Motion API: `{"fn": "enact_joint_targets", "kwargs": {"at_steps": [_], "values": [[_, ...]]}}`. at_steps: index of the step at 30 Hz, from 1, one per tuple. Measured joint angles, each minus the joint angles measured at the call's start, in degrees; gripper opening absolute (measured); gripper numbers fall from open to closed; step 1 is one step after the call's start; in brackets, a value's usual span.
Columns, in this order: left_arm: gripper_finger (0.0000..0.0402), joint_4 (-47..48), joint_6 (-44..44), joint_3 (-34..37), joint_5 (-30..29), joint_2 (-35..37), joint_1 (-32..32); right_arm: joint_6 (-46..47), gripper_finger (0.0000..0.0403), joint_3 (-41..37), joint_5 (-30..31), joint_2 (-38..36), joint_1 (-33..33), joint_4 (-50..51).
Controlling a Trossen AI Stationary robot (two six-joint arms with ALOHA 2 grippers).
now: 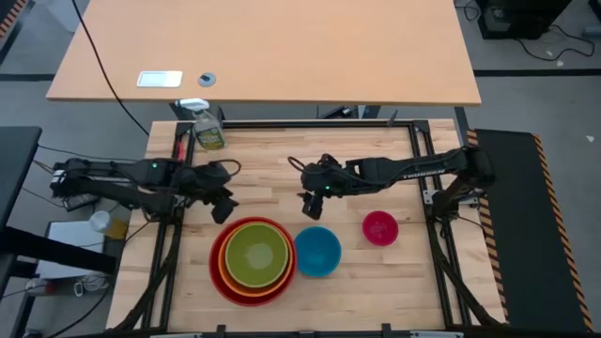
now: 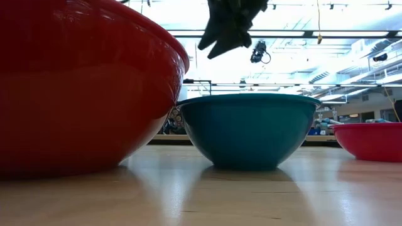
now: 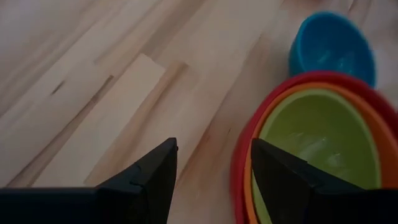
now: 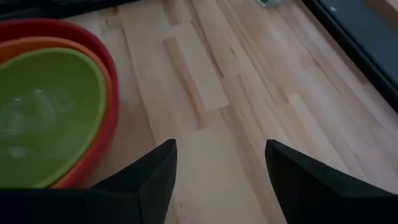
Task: Nest bowls inside each other
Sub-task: Adjust the stacked bowls on the table, then stack the blue bowl on top of the light green bowl
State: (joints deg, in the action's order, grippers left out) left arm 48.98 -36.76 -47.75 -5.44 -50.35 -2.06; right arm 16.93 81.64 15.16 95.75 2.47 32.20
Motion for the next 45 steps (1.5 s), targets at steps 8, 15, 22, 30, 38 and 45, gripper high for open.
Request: {"fn": "enact_joint_targets", "kwargs": {"at_steps": [8, 15, 22, 30, 38, 45], "values": [[0.0208, 0.02, 1.57, 0.00, -0.28, -7.54, -2.09, -1.08, 0.0249, -2.86, -3.06, -0.59, -1.12, -1.74], [0.0208, 0.28, -0.60, 0.00, -0.96, -12.01, -2.25, -4.44, 0.0249, -2.86, -3.38, -0.51, -1.95, -1.72], [0.0208, -5.17, -0.52, -0.04, 0.13, -17.30, -6.29, -7.64, 0.0249, -2.86, -4.84, -0.48, -4.67, -1.81], [0.0208, -6.52, -0.58, 0.01, -3.29, -17.84, -8.44, -9.09, 0.0249, -2.84, -7.73, -0.44, -7.22, -2.50], [0.0208, -11.82, 0.73, 0.02, -3.32, -13.51, -8.53, -10.10, 0.0249, -2.84, -10.76, -0.44, -7.55, -2.63], [0.0208, -13.45, 2.94, 0.00, -2.10, -13.51, -11.57, -9.90, 0.0249, -2.84, -10.78, -0.42, -7.51, -2.95]]}}
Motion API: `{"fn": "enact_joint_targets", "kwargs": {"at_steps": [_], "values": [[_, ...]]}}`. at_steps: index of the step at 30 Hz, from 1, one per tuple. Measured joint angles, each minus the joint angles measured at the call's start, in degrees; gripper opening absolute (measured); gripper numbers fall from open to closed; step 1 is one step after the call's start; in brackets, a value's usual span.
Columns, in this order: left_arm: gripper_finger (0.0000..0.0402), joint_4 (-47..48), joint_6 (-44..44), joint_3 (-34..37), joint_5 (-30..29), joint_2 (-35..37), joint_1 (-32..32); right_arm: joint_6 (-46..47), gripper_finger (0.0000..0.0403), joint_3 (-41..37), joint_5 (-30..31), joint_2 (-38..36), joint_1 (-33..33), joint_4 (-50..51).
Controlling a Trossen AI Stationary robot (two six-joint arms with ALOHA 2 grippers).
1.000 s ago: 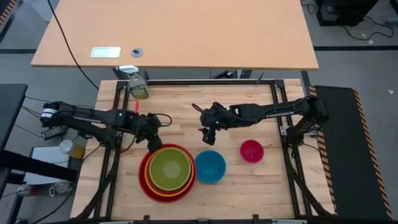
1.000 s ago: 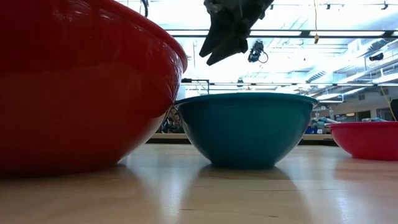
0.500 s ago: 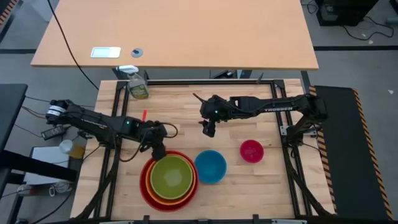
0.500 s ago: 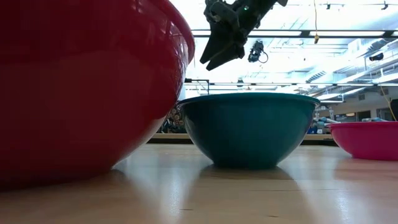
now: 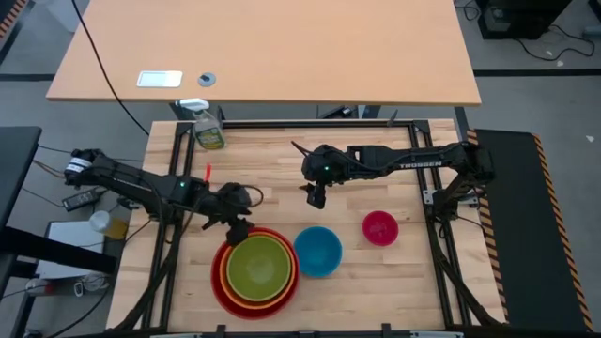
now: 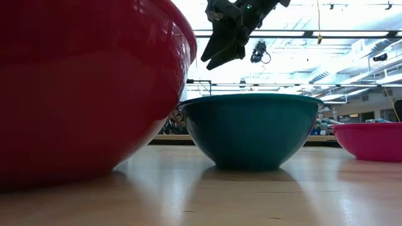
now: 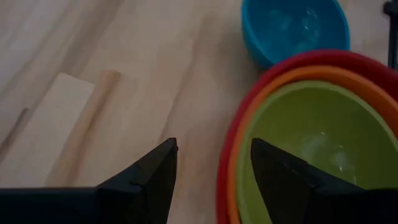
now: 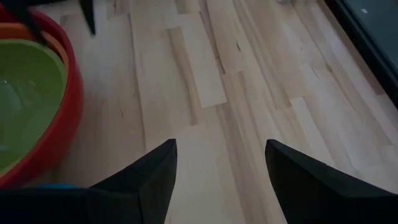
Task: Nest bowls inside each other
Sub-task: Stack the blue bowl on top of the light green bowl
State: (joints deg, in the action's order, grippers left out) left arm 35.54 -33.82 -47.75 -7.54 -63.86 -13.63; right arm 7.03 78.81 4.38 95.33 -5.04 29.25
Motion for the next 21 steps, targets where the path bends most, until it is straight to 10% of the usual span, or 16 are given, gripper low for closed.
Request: {"fn": "enact_joint_targets", "kwargs": {"at_steps": [21], "values": [[0.0208, 0.67, 3.60, 0.02, 0.30, -4.92, -0.26, 0.91, 0.0249, 0.02, 1.71, 0.02, 1.99, -0.65]]}}
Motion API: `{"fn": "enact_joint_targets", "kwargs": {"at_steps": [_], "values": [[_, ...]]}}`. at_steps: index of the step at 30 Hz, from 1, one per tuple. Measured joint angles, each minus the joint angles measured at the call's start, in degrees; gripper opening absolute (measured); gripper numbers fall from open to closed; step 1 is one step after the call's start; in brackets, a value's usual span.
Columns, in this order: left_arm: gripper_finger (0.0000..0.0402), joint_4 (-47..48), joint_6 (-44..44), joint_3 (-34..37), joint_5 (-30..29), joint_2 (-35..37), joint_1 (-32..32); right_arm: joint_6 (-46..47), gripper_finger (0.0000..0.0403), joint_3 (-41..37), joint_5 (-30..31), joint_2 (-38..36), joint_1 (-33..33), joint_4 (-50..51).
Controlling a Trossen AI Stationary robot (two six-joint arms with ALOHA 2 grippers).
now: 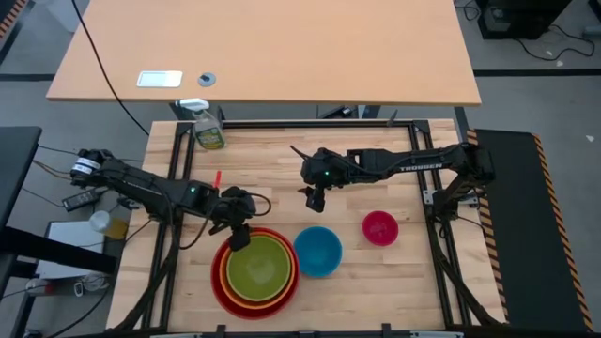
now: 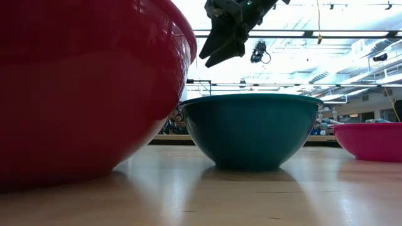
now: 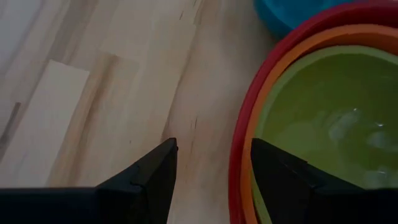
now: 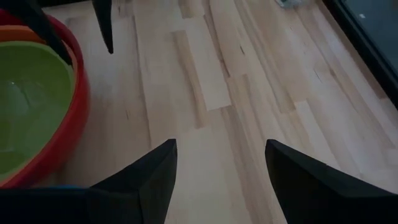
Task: Nest bowls inside each other
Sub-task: Stack the blue bowl on top of the light green bowl
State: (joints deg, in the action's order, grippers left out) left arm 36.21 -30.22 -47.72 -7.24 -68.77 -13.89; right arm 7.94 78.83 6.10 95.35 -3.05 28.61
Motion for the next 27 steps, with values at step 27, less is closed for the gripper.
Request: {"fn": "enact_joint_targets", "kwargs": {"at_steps": [27], "values": [[0.0208, -17.22, 5.33, 0.00, -19.29, 11.94, 6.74, -0.57, 0.0249, 0.68, -18.86, 8.48, 7.18, 8.07]]}}
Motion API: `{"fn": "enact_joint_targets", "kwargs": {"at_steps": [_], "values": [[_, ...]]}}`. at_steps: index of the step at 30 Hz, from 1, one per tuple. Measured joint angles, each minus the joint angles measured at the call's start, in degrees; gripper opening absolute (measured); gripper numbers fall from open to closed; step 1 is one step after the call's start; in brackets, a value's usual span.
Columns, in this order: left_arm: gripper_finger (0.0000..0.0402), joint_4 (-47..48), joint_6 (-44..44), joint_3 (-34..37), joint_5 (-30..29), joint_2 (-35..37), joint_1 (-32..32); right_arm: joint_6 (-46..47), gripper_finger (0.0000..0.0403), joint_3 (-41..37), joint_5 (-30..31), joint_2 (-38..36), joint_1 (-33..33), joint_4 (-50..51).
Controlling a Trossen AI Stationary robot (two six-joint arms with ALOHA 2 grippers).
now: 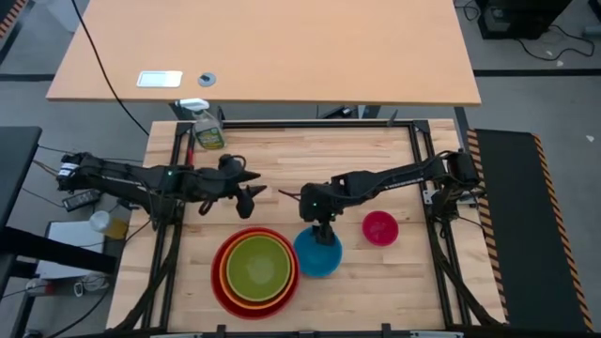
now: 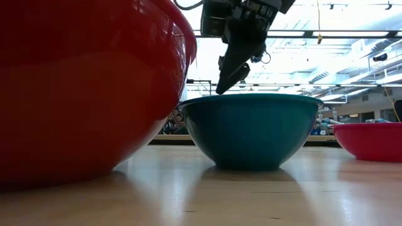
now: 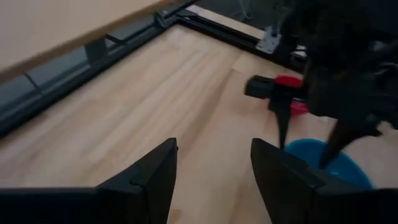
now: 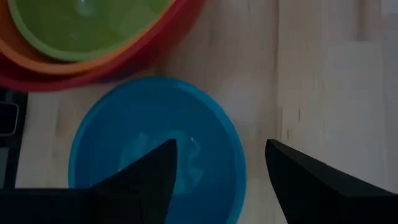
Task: Nest bowls inside each other
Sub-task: Stack the blue bowl on top of the light green bowl
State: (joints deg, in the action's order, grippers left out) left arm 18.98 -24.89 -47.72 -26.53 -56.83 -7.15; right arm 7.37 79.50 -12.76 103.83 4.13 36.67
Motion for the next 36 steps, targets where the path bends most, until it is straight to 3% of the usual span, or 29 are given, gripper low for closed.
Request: {"fn": "enact_joint_targets", "kwargs": {"at_steps": [10, 15, 29, 36], "values": [[0.0208, 0.24, 2.19, 0.00, -0.85, 1.52, 3.62, -1.22, 0.0272, -0.04, -5.09, 0.19, -1.36, 0.59], [0.0208, 1.76, 2.15, 0.00, -0.82, 1.52, 3.89, -3.75, 0.0283, -0.04, 2.01, 0.19, 0.14, 2.46], [0.0208, 2.73, 1.53, 0.00, -0.85, 1.52, 3.89, -4.58, 0.0245, -11.41, -0.65, 0.15, -0.27, -2.66], [0.0208, 2.71, 1.47, 0.00, -0.85, 1.52, 3.89, -4.98, 0.0228, -13.89, 2.46, 0.15, 0.05, -4.71]]}}
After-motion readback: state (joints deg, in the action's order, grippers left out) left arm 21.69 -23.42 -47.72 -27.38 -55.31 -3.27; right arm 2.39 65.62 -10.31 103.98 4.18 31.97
